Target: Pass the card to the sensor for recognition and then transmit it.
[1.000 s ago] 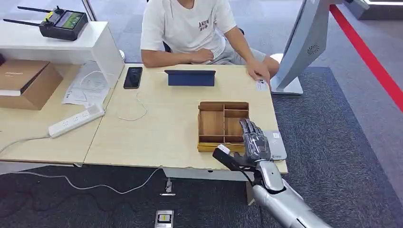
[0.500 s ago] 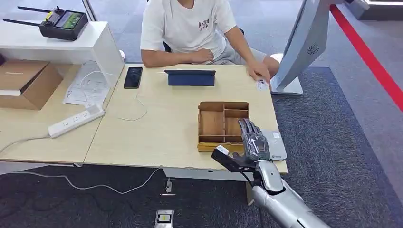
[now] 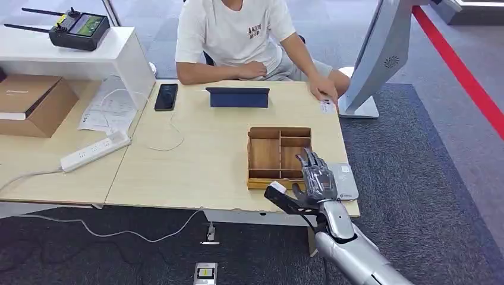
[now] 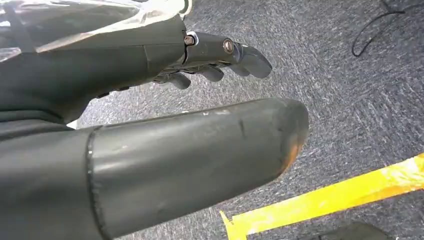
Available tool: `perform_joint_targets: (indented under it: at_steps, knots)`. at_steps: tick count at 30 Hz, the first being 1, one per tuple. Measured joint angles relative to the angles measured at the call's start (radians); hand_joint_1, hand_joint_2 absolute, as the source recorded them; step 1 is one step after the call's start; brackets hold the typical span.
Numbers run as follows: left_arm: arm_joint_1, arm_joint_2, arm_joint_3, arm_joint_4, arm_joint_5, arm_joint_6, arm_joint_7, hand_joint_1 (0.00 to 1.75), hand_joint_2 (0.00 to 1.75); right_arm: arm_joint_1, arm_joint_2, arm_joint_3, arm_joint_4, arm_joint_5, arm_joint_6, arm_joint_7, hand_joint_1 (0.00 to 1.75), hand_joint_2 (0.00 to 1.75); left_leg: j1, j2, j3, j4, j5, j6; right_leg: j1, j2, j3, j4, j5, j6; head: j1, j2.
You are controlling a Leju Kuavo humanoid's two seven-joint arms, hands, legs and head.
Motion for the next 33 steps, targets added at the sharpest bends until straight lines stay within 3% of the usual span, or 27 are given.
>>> perform_joint_targets:
  at_steps: [5, 16, 19, 22, 33]
  knots:
    - [0.000, 0.000, 0.000, 0.000, 0.000, 0.000, 0.000, 0.00, 0.00, 0.000, 0.000, 0.000, 0.000, -0.005, 0.008, 0.000, 1.57, 1.75, 0.000, 0.000, 0.000, 0.000, 0.000, 0.000, 0.000, 0.000, 0.000, 0.000, 0.000, 0.000, 0.000, 0.000]
    - [0.000, 0.000, 0.000, 0.000, -0.003, -0.001, 0.000, 0.00, 0.00, 0.002, 0.000, 0.000, -0.008, -0.005, 0.011, 0.001, 1.55, 1.75, 0.000, 0.000, 0.000, 0.000, 0.000, 0.000, 0.000, 0.000, 0.000, 0.000, 0.000, 0.000, 0.000, 0.000]
    - [0.000, 0.000, 0.000, 0.000, -0.003, -0.004, 0.000, 0.00, 0.00, 0.003, 0.000, 0.000, -0.008, -0.004, 0.012, 0.001, 1.57, 1.75, 0.000, 0.000, 0.000, 0.000, 0.000, 0.000, 0.000, 0.000, 0.000, 0.000, 0.000, 0.000, 0.000, 0.000]
    - [0.000, 0.000, 0.000, 0.000, -0.004, -0.005, 0.000, 0.00, 0.00, 0.003, 0.001, 0.000, -0.008, 0.003, 0.008, 0.003, 1.73, 1.75, 0.000, 0.000, 0.000, 0.000, 0.000, 0.000, 0.000, 0.000, 0.000, 0.000, 0.000, 0.000, 0.000, 0.000]
    - [0.000, 0.000, 0.000, 0.000, 0.003, 0.002, -0.004, 0.00, 0.00, 0.007, -0.002, -0.012, -0.141, 0.058, -0.179, 0.012, 1.75, 1.75, 0.000, 0.000, 0.000, 0.000, 0.000, 0.000, 0.000, 0.000, 0.000, 0.000, 0.000, 0.000, 0.000, 0.000]
